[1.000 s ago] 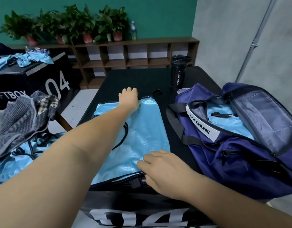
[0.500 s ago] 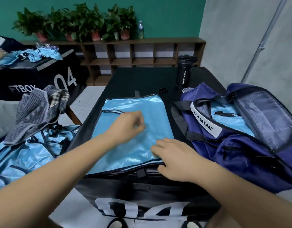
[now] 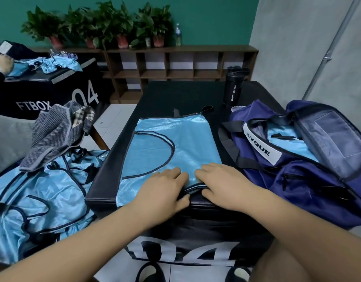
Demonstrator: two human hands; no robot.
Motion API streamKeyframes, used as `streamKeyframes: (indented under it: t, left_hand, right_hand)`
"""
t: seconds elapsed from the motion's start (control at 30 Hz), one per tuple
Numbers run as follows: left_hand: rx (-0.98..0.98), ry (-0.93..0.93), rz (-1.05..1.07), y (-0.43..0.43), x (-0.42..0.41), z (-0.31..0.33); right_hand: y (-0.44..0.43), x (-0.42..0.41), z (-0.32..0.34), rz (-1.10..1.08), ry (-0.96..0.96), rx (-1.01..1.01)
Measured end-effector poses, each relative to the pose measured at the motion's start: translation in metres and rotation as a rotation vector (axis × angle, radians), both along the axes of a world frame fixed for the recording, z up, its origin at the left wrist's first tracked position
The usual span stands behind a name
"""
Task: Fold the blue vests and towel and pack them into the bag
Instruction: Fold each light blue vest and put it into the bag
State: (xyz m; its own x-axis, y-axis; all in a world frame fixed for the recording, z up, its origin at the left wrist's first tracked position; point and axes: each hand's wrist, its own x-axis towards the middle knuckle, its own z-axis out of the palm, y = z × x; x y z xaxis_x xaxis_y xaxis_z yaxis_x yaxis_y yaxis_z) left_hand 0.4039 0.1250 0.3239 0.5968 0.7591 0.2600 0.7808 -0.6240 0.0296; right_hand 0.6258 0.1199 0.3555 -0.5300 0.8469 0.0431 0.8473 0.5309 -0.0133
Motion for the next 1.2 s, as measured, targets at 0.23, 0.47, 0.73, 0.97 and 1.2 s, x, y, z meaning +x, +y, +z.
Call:
streamKeyframes:
  t: [0.23, 0.47, 0.73, 0.97, 1.2]
  left_hand:
    - [-0.263, 0.024, 0.0, 0.005, -0.026, 0.016]
    - [-0.346, 0.141, 0.098, 0.011, -0.058, 0.02]
    - [-0.448, 0.086, 0.055, 0.021, -0.075, 0.028]
    - [-0.502, -0.09, 0.056, 0.033, -0.089, 0.048]
    - [-0.685, -0.342, 0.134, 0.039, -0.092, 0.06]
  right_hand:
    - [-0.001, 0.012, 0.0, -0.042, -0.018, -0.037]
    - [0.002, 0.027, 0.004, -0.096, -0.018, -0.052]
    - [0.002, 0.039, 0.007, -0.143, 0.228, -0.147]
    - [0.004, 0.045, 0.012, -0.249, 0.459, -0.185]
    - [0.014, 0.046, 0.013, -0.315, 0.705, -0.251]
